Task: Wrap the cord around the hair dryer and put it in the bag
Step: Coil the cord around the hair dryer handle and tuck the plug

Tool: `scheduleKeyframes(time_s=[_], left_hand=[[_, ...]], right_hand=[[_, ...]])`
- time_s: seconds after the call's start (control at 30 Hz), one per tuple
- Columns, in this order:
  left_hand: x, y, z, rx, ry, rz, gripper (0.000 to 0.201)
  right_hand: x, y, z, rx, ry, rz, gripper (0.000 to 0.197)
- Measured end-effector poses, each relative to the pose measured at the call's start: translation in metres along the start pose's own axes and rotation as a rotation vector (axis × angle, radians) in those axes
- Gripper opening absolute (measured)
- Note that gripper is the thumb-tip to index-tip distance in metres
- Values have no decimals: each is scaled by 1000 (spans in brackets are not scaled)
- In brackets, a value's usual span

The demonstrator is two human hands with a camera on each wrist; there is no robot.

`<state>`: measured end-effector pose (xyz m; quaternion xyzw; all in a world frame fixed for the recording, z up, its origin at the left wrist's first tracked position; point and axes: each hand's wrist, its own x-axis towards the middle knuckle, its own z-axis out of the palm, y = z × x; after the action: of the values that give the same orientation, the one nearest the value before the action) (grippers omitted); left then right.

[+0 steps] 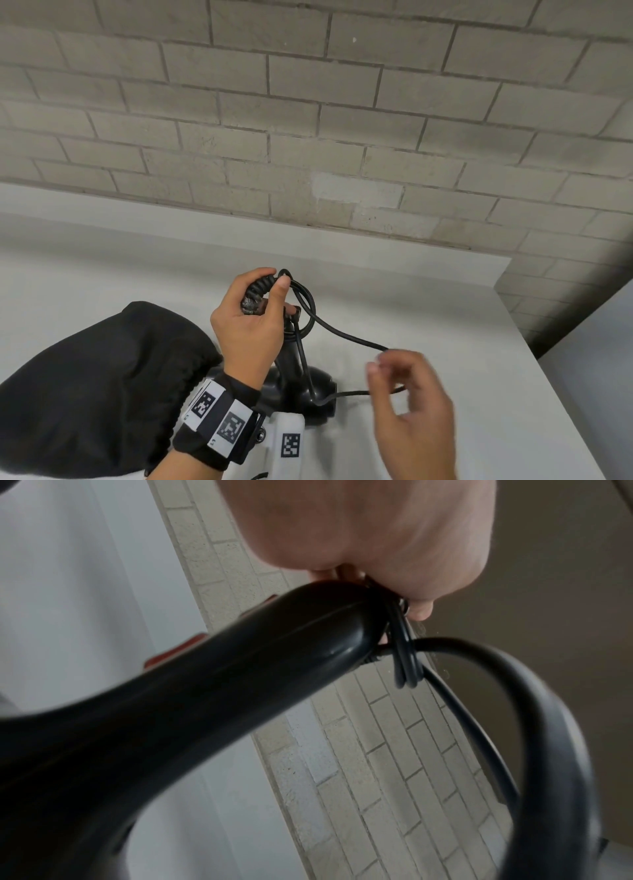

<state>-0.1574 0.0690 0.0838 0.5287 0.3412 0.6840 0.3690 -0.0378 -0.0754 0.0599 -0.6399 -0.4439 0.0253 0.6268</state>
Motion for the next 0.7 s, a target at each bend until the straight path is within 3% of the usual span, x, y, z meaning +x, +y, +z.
scheduleKeyframes(time_s=[0.07, 0.17, 0.23, 0.43, 0.57, 0.7], left_hand=[[-1, 1, 0, 7, 4, 3, 22], [-1, 1, 0, 21, 8, 5, 18], [-1, 1, -2, 31, 15, 5, 17], [0, -2, -6, 60, 14, 31, 15], [0, -1, -6, 47, 9, 35, 16], [-1, 0, -7, 45, -5, 40, 12]], right_hand=[[-1, -17, 16, 27, -215, 30, 8], [-1, -30, 37, 136, -618, 281, 11], [1, -34, 42, 238, -721, 321, 9], [20, -38, 2, 238, -544, 49, 32], [29, -9, -40, 27, -461, -59, 56], [26, 36, -65, -225, -468, -93, 42]])
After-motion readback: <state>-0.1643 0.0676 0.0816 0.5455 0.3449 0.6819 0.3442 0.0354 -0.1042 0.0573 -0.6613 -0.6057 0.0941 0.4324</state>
